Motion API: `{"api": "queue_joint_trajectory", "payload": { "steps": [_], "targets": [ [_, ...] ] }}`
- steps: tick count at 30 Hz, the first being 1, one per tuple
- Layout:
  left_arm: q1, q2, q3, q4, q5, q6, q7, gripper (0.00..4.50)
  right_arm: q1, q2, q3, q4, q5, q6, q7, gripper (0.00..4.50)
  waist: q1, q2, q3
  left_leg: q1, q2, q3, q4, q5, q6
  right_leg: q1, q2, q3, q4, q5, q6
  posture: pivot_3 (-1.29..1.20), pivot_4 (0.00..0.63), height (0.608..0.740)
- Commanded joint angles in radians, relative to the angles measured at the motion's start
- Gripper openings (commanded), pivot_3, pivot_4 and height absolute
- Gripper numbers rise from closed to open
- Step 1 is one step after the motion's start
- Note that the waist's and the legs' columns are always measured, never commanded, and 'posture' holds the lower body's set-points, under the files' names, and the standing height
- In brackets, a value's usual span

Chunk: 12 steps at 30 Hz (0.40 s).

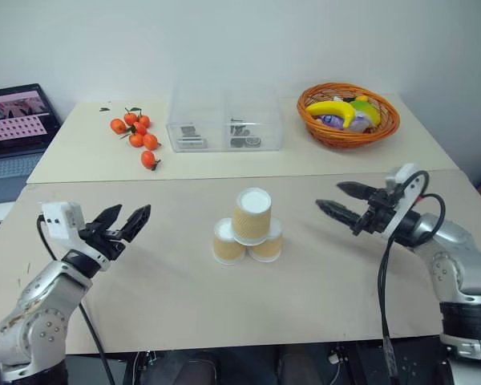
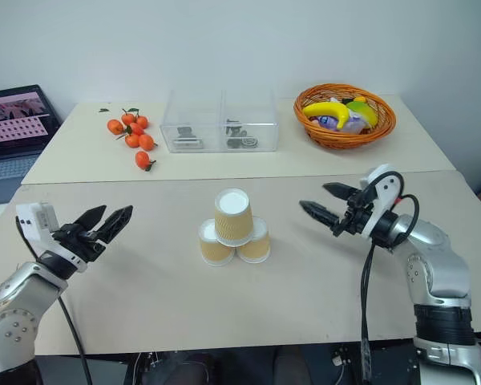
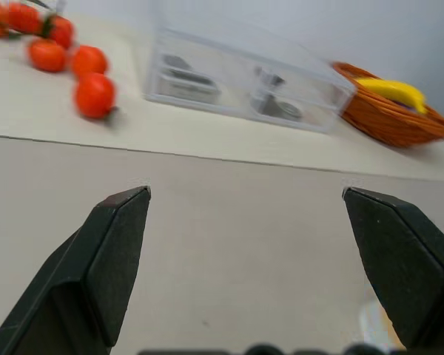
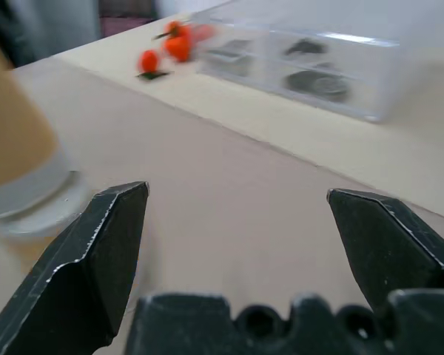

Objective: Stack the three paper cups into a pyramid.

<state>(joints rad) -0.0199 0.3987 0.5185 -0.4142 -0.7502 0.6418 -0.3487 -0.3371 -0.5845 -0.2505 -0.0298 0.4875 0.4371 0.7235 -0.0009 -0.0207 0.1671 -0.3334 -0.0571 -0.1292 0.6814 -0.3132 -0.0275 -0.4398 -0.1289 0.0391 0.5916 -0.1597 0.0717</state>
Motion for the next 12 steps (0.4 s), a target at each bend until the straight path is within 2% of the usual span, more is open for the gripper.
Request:
{"api": "queue_joint_trajectory", "payload": {
  "steps": [1,9,12],
  "targets": [
    [-0.02,-0.034,-0.015,0.015,0.079,-0.088,0.077,4.43,0.053,0.066,-0.048,0.012,-0.068,-0.068,-0.161,4.5,0.0,0.0,-0.001,0.001,0.0,0.0,0.0,0.0,0.0,0.0,0.0,0.0,0.0,0.0,0.0,0.0,0.15,0.738],
    [0.002,-0.08,-0.085,0.03,0.158,-0.143,0.113,4.43,0.147,0.123,-0.074,-0.031,-0.079,-0.071,-0.255,4.5,-0.014,0.0,-0.002,0.001,0.0,0.002,0.0,0.0,0.0,0.0,0.0,0.002,0.0,0.0,0.0,0.0,0.15,0.738],
    [0.045,-0.102,-0.149,0.014,0.195,-0.16,0.098,4.43,0.159,0.149,-0.074,-0.029,-0.091,-0.092,-0.297,4.5,-0.018,0.0,-0.002,0.003,0.001,0.002,-0.001,0.0,0.001,0.001,0.001,0.002,0.001,0.0,0.0,0.0,0.15,0.738]
  ]
}}
